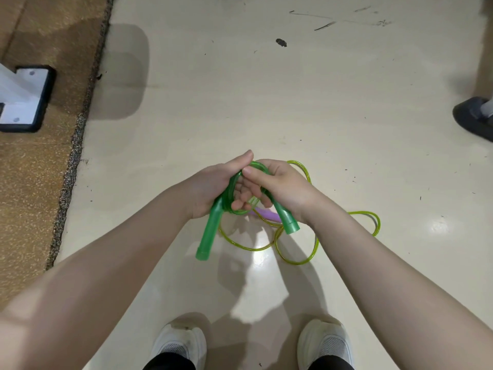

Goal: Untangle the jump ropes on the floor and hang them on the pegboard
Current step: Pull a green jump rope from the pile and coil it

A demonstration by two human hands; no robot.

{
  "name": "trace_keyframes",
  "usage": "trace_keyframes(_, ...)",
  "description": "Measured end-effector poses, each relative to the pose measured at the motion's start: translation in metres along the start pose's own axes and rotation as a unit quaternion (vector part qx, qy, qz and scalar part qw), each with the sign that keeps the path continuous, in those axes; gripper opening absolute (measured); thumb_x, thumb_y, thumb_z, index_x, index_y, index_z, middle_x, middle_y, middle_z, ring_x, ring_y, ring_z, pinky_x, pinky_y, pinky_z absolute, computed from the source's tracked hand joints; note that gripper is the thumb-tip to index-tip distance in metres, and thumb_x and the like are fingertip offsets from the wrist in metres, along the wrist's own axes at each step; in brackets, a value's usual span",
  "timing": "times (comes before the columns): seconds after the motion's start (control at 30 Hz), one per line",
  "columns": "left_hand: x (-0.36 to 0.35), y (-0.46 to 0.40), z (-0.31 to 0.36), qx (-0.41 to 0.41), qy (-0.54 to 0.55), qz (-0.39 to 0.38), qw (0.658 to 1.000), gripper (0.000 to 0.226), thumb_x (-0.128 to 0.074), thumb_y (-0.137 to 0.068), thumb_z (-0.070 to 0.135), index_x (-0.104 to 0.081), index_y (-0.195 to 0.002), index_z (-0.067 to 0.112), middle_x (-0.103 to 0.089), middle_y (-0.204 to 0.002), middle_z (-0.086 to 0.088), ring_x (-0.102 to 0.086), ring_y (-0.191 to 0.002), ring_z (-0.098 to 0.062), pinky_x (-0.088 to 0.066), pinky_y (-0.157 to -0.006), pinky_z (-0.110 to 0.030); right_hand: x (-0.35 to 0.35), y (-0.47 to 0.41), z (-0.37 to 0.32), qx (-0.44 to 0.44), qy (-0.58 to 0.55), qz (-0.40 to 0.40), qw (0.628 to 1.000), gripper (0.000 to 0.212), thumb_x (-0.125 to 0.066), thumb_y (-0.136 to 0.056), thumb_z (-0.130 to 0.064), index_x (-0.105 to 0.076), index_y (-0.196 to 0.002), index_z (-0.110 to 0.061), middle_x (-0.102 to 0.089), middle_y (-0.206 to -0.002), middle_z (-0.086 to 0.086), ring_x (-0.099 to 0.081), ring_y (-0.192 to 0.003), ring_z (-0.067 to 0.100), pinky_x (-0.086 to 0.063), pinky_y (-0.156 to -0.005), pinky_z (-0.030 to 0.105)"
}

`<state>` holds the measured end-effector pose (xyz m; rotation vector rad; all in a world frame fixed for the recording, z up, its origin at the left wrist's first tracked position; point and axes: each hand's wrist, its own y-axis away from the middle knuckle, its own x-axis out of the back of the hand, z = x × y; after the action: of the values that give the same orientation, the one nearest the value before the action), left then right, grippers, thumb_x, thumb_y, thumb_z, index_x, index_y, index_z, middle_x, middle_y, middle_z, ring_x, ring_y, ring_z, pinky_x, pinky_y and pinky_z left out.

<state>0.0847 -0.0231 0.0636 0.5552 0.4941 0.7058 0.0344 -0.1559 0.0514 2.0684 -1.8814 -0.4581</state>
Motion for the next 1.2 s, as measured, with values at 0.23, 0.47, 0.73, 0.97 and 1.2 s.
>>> trace_keyframes(0.23, 0.002, -0.011, -0.002, -0.055, 0.082, 0.106, 0.989, 0.038, -0.050, -0.092, 0.042, -0.054, -0.069, 0.012, -0.040, -0.047, 0.006, -0.044, -0.058, -0.014, -0.040, -0.066, -0.025, 0.020, 0.003, -0.005, -0.025, -0.084, 0.041, 0.995, 0.021, -0.057, -0.091, -0.021, -0.056, -0.073, -0.011, -0.057, -0.070, 0.001, -0.036, -0.036, 0.004, -0.029, -0.038, 0.015)
trace_keyframes(0.47, 0.001, -0.009, -0.011, -0.076, 0.069, 0.037, 0.994, 0.029, -0.046, -0.096, 0.025, -0.053, -0.072, 0.011, -0.061, -0.064, 0.004, -0.058, -0.070, -0.013, -0.047, -0.073, -0.025, 0.020, 0.002, 0.004, -0.144, -0.288, 0.051, 0.945, 0.027, -0.047, -0.095, -0.035, -0.050, -0.075, -0.017, -0.052, -0.056, -0.009, -0.031, -0.032, 0.001, -0.028, -0.036, 0.012)
trace_keyframes(0.73, 0.008, -0.011, -0.019, -0.007, 0.002, 0.112, 0.994, 0.031, -0.039, -0.100, 0.029, -0.054, -0.077, 0.016, -0.069, -0.082, -0.004, -0.063, -0.070, -0.017, -0.053, -0.064, -0.025, 0.016, -0.001, 0.009, -0.151, 0.010, 0.078, 0.985, 0.034, -0.043, -0.096, -0.044, -0.054, -0.103, -0.013, -0.044, -0.072, 0.001, -0.033, -0.044, 0.008, -0.029, -0.045, 0.022)
trace_keyframes(0.97, 0.016, -0.010, -0.026, 0.052, -0.208, 0.090, 0.973, 0.028, -0.039, -0.100, 0.031, -0.055, -0.095, 0.009, -0.072, -0.091, -0.006, -0.059, -0.076, -0.019, -0.048, -0.066, -0.026, 0.055, 0.014, 0.000, -0.247, 0.146, -0.133, 0.949, 0.021, -0.039, -0.094, -0.003, -0.059, -0.091, -0.007, -0.068, -0.067, -0.006, -0.060, -0.062, 0.005, -0.043, -0.052, 0.011)
trace_keyframes(1.2, 0.008, -0.009, -0.031, 0.062, -0.305, 0.036, 0.950, 0.022, -0.038, -0.100, 0.032, -0.051, -0.086, 0.020, -0.072, -0.094, -0.002, -0.057, -0.076, -0.015, -0.045, -0.060, -0.016, 0.045, 0.007, -0.008, -0.134, -0.193, -0.083, 0.968, 0.017, -0.043, -0.096, -0.013, -0.059, -0.093, -0.007, -0.067, -0.084, 0.009, -0.061, -0.059, 0.010, -0.051, -0.052, 0.018)
